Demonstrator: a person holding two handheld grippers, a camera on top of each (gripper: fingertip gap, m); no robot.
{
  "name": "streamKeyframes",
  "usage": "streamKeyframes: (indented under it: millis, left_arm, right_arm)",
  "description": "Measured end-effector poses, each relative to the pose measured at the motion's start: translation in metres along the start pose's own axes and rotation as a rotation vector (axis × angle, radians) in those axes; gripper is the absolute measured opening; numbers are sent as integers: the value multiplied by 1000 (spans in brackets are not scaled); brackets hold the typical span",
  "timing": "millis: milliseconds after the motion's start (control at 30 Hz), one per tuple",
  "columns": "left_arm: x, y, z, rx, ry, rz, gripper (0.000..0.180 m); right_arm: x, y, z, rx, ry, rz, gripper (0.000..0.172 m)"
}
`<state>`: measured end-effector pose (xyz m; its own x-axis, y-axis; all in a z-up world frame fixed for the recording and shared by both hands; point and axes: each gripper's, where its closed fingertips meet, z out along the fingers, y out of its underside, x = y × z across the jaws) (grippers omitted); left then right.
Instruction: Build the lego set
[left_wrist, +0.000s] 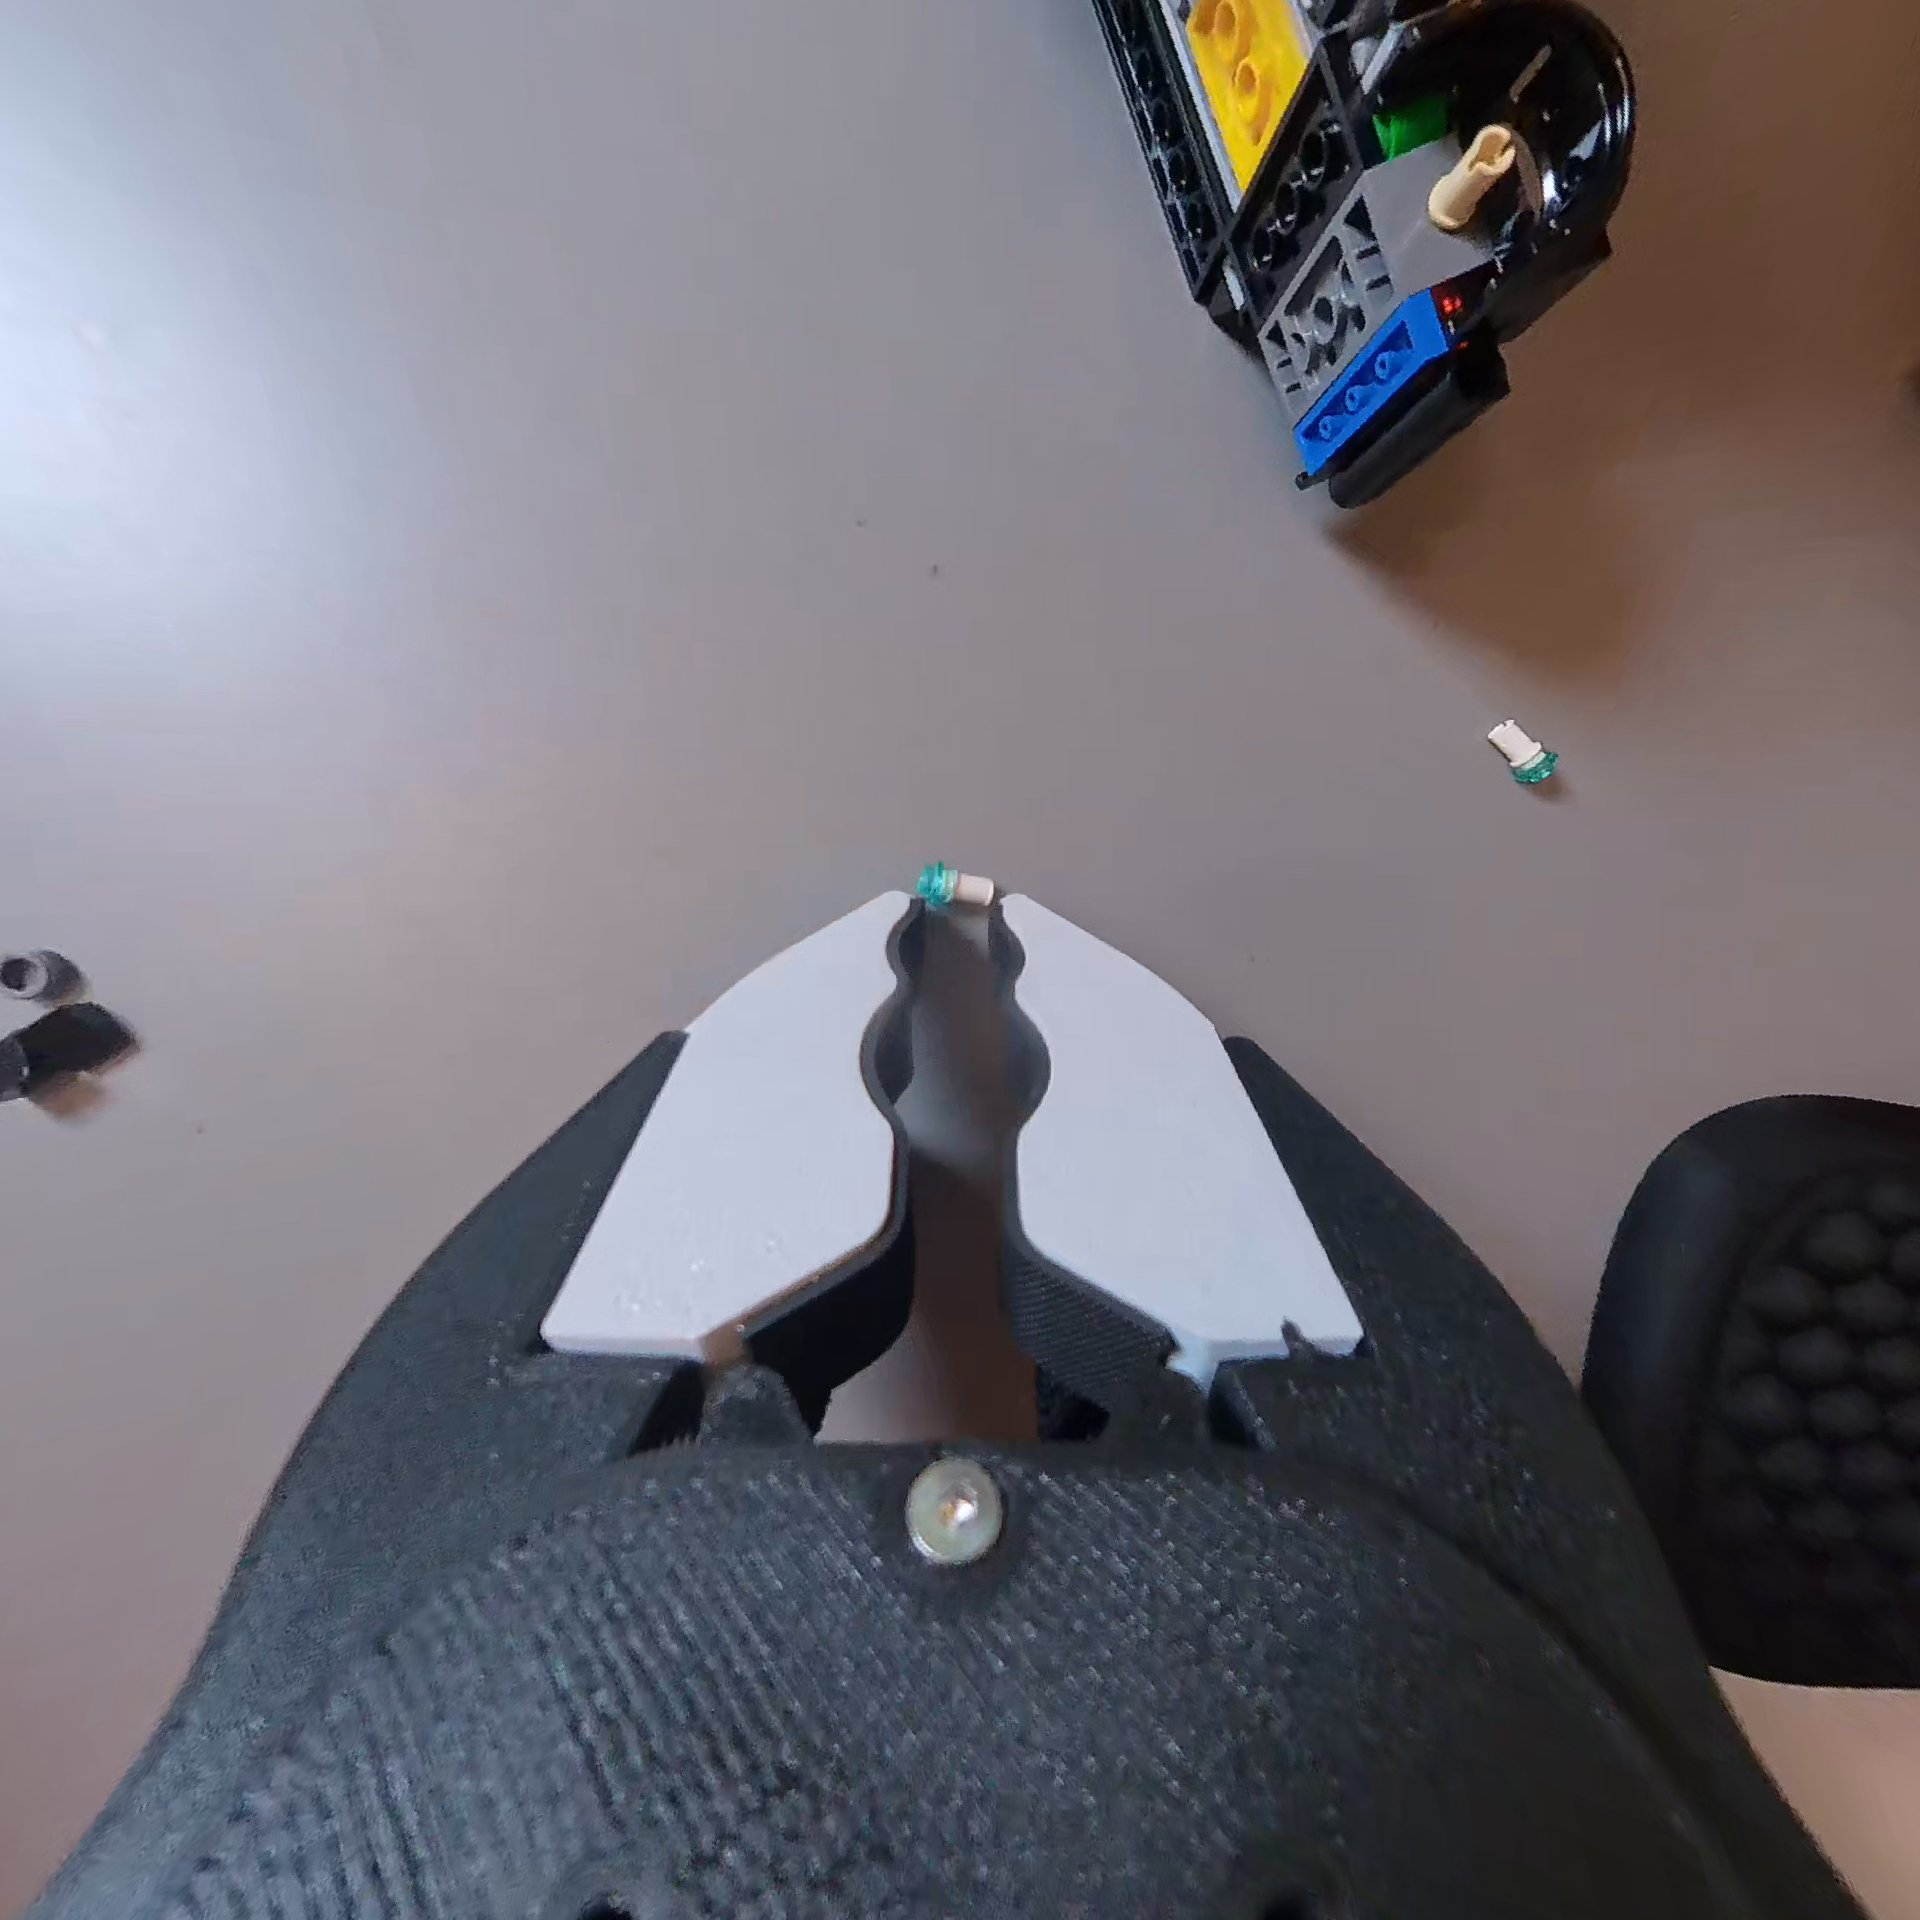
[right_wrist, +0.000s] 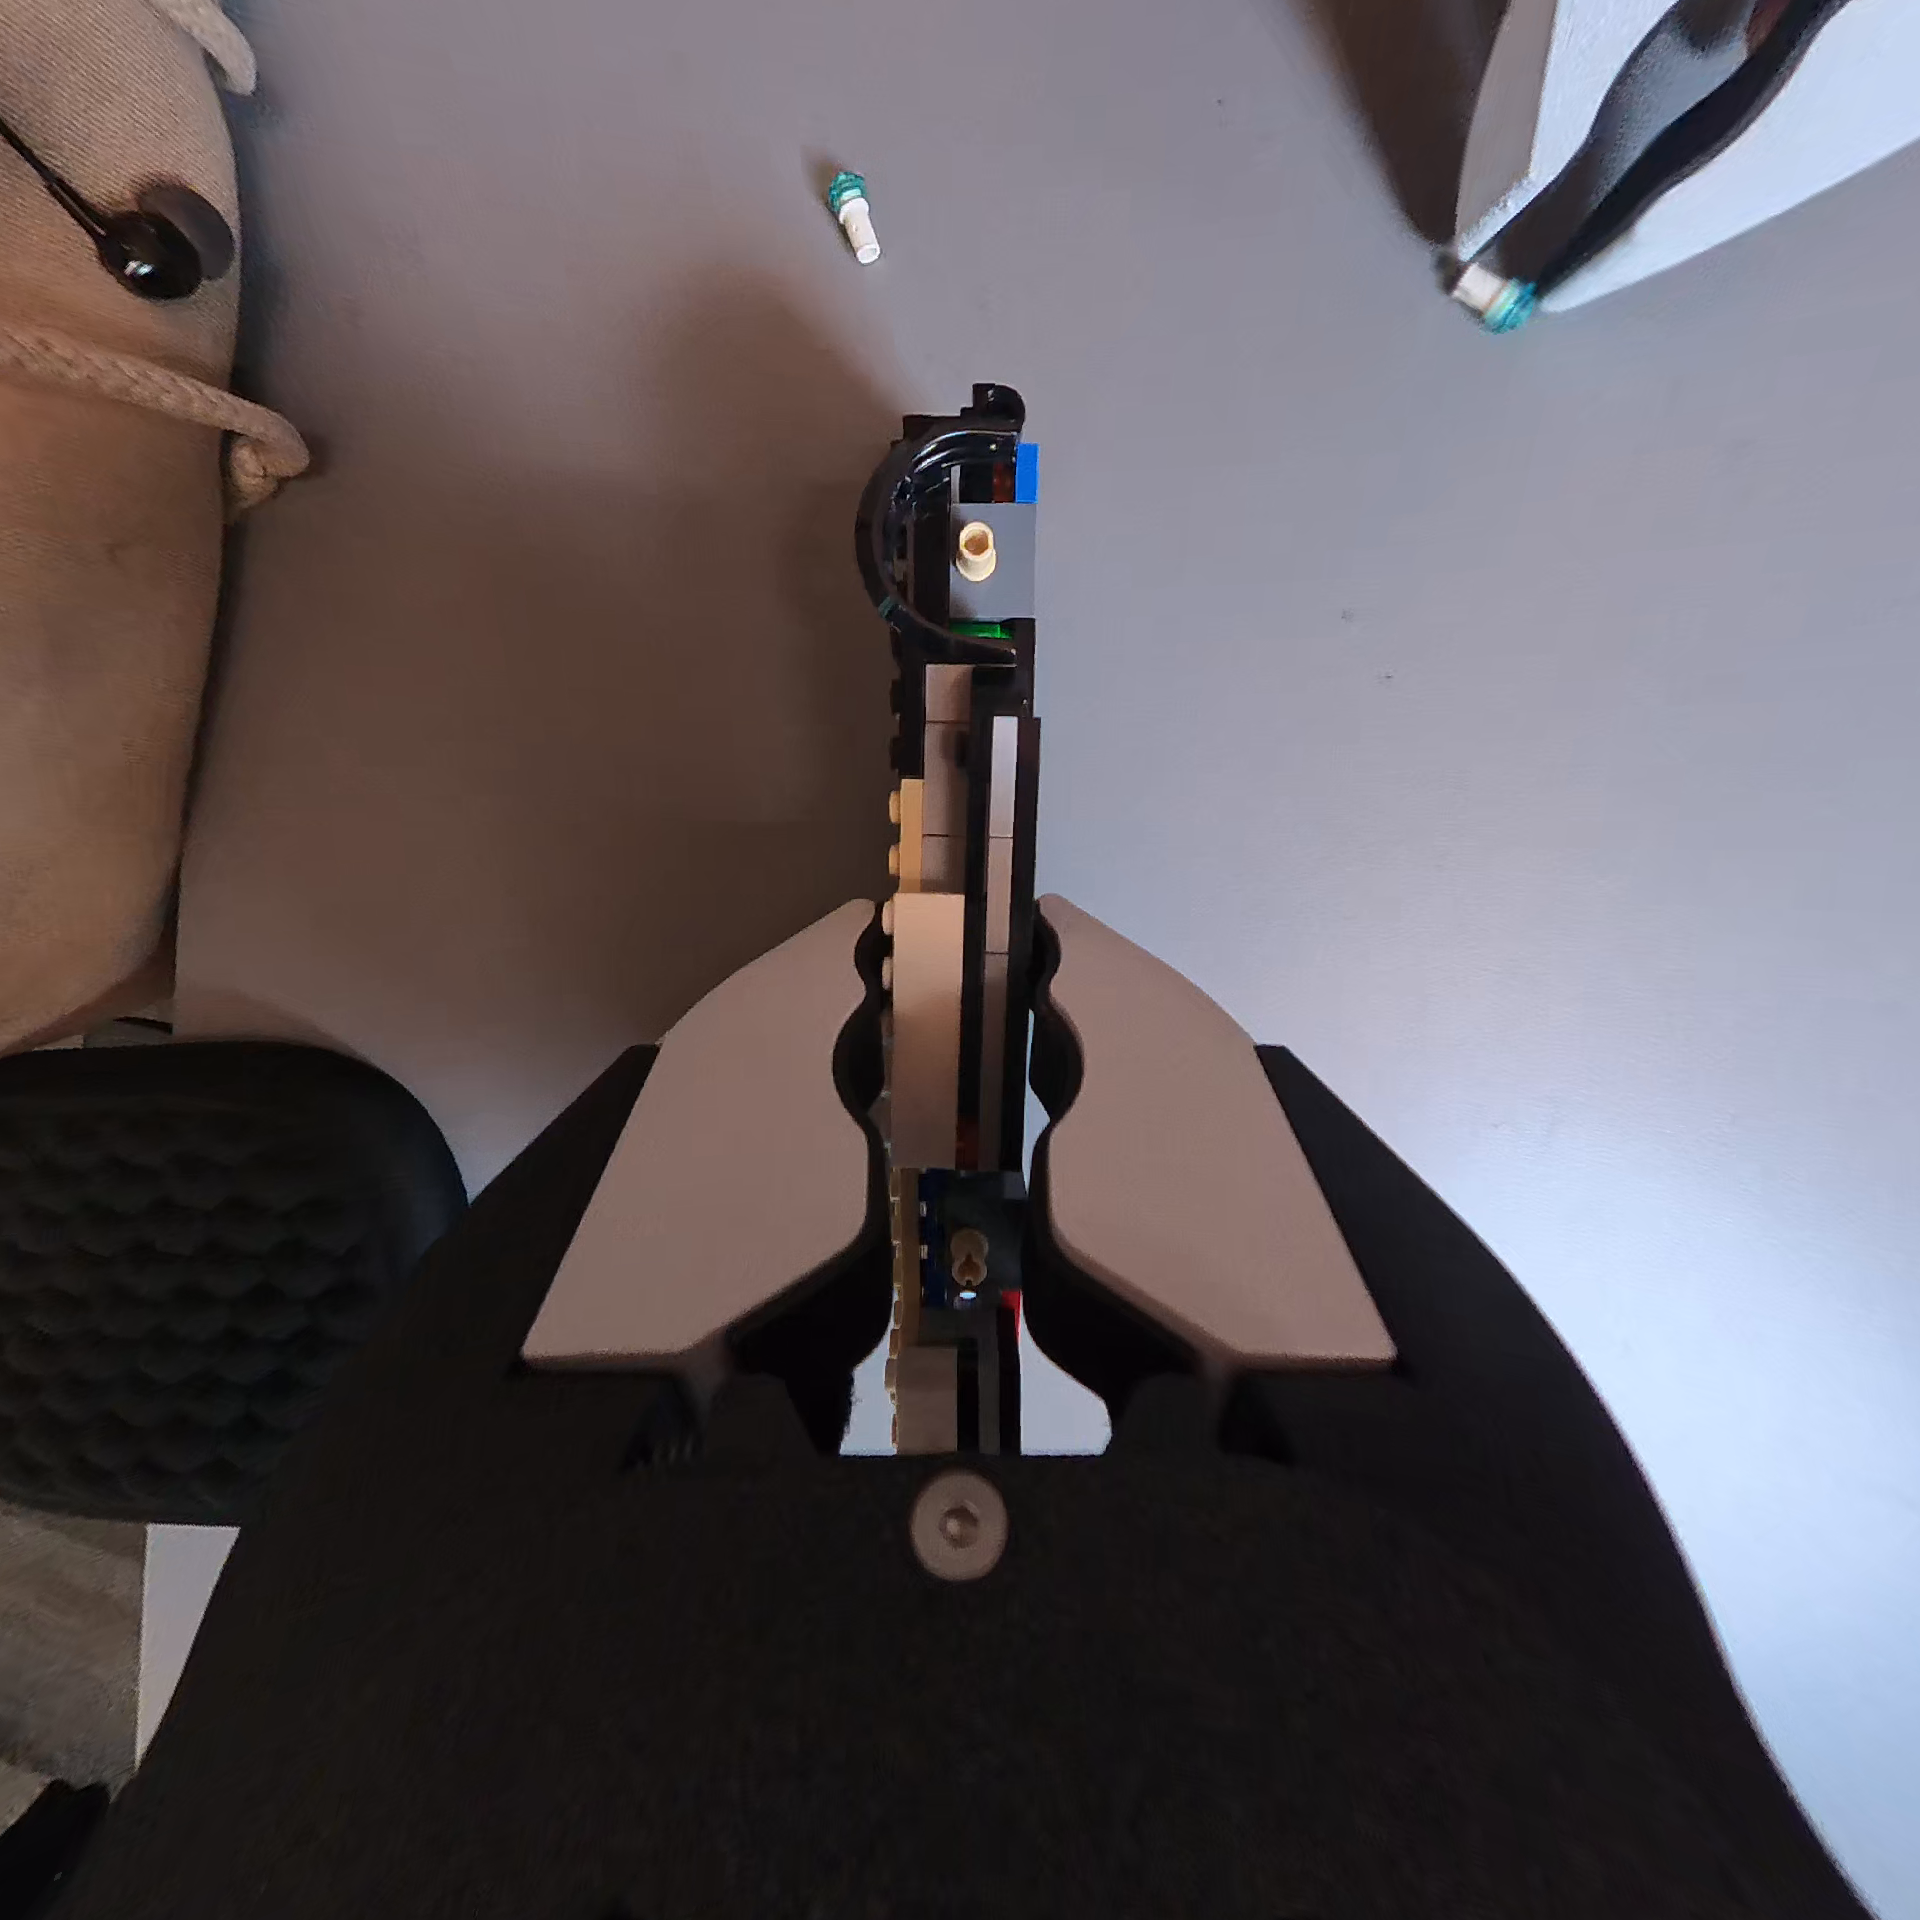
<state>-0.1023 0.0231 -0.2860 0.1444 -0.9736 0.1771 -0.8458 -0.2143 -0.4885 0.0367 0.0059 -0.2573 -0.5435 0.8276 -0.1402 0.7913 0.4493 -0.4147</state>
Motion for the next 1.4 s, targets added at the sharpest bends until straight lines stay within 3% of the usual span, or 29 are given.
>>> streamKeyframes:
  millis: [200,400,700,833,967,1200,1400]
  left_arm:
    - [9,5,-1,-6,-29,6,10]
    - [4,2,0,35,-68,31,22]
    - [10,0,4,17,-73,51,7]
    - [19,-8,8,93,-87,25,7]
    - [41,-36,10,248,-43,25,7]
    - [80,-70,20,372,64,70,7]
    - [90,-69,24,442,40,6,7]
  right_arm:
    - [1,-1,0,17,9,-2,24]
    - [2,-1,0,6,11,-4,24]
    - [4,1,0,-55,-74,0,24]
    - [5,-2,1,-53,-97,-11,24]
    - [3,-3,2,-92,-112,-51,24]
    - [-16,0,4,-322,-372,-122,24]
    - [-10,-16,13,-339,-545,-125,26]
